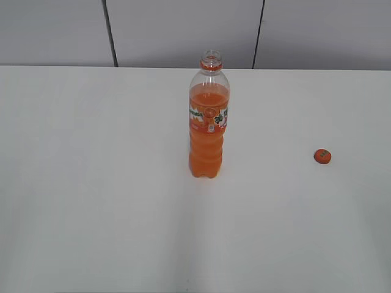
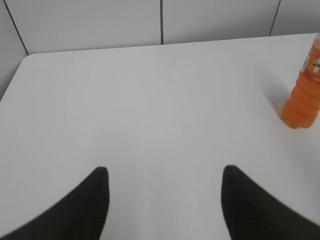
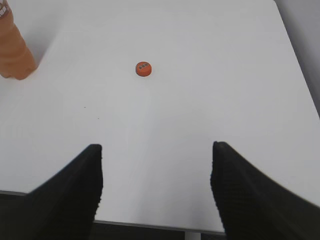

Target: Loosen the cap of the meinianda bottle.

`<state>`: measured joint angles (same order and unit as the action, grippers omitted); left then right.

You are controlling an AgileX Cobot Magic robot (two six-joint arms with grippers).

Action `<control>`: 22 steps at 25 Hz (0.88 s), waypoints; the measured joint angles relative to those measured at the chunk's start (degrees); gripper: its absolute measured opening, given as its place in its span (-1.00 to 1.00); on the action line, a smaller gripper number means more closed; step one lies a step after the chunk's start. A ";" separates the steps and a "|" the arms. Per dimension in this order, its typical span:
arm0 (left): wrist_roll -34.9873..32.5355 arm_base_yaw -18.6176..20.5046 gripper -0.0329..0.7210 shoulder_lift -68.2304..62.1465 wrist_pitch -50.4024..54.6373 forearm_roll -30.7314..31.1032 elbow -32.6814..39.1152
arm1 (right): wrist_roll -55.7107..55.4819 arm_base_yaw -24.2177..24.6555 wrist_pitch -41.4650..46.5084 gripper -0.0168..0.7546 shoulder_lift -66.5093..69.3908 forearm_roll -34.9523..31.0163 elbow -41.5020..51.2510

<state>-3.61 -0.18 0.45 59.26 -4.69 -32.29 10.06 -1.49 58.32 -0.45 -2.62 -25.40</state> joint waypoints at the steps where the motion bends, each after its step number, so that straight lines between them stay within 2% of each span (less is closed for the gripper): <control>1: 0.00 0.00 0.24 0.00 0.00 0.00 0.00 | 0.00 0.00 0.00 0.36 0.00 0.00 0.00; 22: 0.00 0.00 0.24 0.00 0.00 0.00 0.02 | 0.00 0.00 -0.02 0.36 0.00 0.00 0.00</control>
<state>-3.61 -0.18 0.45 59.26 -4.69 -32.27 10.06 -1.49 58.29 -0.45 -2.62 -25.40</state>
